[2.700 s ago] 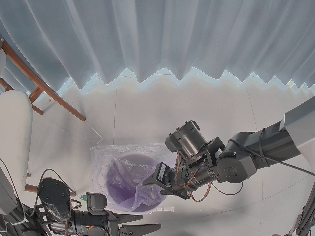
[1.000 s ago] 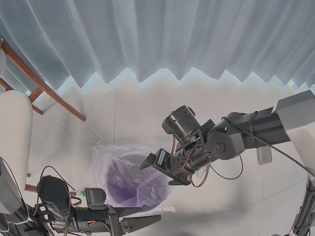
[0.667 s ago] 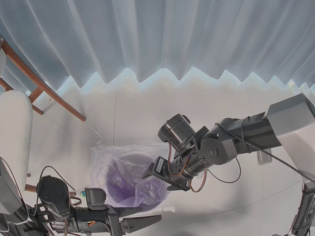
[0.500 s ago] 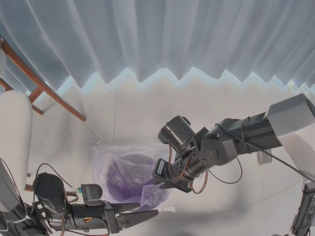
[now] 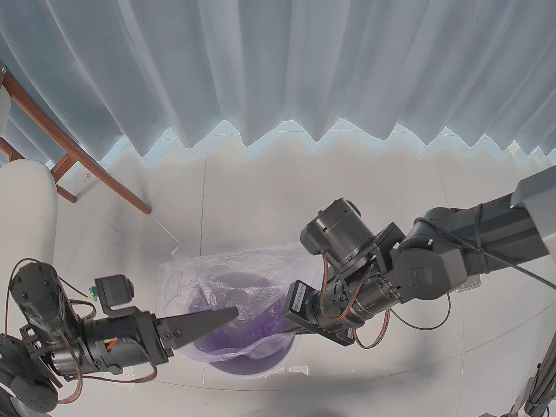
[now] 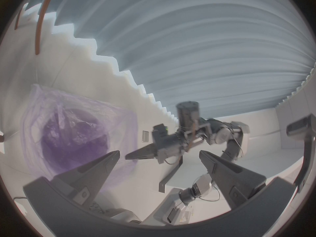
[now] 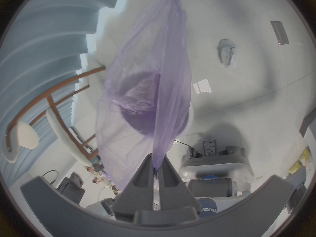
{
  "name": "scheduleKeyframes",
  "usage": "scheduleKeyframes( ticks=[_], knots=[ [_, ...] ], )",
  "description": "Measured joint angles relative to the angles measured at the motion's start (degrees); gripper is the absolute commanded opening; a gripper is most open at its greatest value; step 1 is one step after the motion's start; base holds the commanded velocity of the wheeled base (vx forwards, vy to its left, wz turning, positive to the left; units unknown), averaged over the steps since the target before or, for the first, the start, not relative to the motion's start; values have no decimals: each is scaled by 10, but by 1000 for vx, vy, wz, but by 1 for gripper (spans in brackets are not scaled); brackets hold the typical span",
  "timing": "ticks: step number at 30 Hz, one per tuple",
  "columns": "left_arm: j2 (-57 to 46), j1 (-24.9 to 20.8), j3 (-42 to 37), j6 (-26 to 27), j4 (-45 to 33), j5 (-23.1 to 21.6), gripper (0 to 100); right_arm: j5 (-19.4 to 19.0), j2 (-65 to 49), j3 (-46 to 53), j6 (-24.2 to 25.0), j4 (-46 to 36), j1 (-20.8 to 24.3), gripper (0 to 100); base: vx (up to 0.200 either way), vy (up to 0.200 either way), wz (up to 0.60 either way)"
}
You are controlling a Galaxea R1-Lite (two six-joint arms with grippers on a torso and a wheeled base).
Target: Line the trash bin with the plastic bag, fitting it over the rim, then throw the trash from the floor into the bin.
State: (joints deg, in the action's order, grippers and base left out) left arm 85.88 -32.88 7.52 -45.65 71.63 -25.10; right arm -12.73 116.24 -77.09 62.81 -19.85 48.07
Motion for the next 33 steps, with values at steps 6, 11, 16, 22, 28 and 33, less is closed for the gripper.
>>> scheduleKeyframes(
  ticks=[6, 11, 16, 22, 28, 33],
  knots=[
    [-61, 57, 80, -4, -127, -1, 100, 0, -47, 36, 31, 98, 1, 0, -200, 0, 0],
    [-94, 76, 102, -2, -148, -2, 100, 2, -69, 95, 40, 201, 2, 0, -200, 0, 0],
    [-109, 81, 103, 3, -162, -3, 100, 2, -84, 133, 42, 246, 2, 0, -200, 0, 0],
    [-116, 90, 105, 4, -212, -3, 100, 3, -97, 150, 40, 251, 3, 0, -167, 0, 0],
    [-115, 128, 116, 4, -282, -3, 100, 46, -95, 166, 12, 291, 2, 0, 0, 0, 0],
    [-98, 160, 147, 3, -355, -4, 100, 101, -78, 194, -35, 343, 12, 0, 0, 0, 0]
  ],
)
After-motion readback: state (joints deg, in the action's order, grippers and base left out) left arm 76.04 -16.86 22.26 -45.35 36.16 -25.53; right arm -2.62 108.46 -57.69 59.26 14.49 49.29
